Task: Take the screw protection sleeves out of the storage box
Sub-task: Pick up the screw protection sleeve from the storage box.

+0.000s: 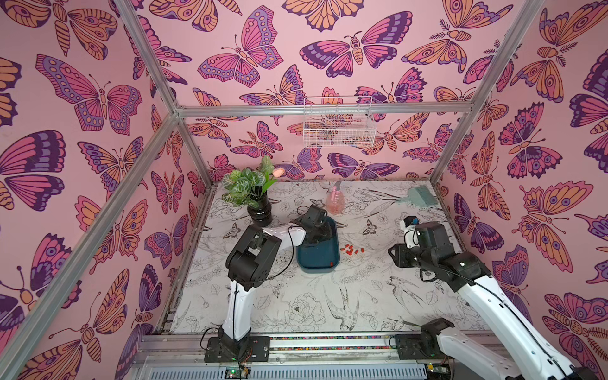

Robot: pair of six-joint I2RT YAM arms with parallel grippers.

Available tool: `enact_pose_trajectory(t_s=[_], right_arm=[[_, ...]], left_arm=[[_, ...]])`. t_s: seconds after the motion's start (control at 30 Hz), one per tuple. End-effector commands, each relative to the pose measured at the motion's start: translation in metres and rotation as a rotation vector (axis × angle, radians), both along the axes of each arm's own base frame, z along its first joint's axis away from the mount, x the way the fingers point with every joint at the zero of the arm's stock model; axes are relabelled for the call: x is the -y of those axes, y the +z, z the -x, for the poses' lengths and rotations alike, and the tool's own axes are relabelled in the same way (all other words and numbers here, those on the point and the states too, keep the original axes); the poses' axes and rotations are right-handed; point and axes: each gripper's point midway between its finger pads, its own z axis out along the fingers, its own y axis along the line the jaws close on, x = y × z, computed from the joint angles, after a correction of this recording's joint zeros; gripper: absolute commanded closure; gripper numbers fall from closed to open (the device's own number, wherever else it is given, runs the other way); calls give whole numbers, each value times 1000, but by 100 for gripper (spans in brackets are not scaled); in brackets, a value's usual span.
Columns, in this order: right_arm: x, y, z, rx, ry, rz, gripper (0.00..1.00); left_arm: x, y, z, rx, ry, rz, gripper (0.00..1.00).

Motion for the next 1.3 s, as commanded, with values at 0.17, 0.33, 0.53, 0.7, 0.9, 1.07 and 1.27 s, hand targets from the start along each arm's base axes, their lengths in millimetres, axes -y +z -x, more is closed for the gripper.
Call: enact_pose_trajectory(t_s=[0.17, 0.33, 0.53, 0.7, 0.9, 1.07, 1.27], right_arm=[[1, -2, -1, -3, -11, 2, 56], [1, -2, -1, -2, -11, 3, 56], [1, -2, -1, 0, -9, 0, 56], [1, -2, -1, -1, -9, 0, 56], [1, -3, -1, -5, -8, 1, 57], [1, -3, -2, -5, -10, 3, 57], [1, -4, -2, -6, -11, 4, 58]], left_arm=[[-1, -13, -5, -17, 19, -27, 70], [-3, -18, -6, -23, 24, -43, 71], [-2, -23, -6, -33, 26, -44, 74], [-1, -23, -6, -34, 24, -42, 80], [-2, -22, -4, -30, 22, -43, 86], [-3, -24, -3, -35, 22, -47, 92], [-1, -9, -2, -13, 15, -29, 95]])
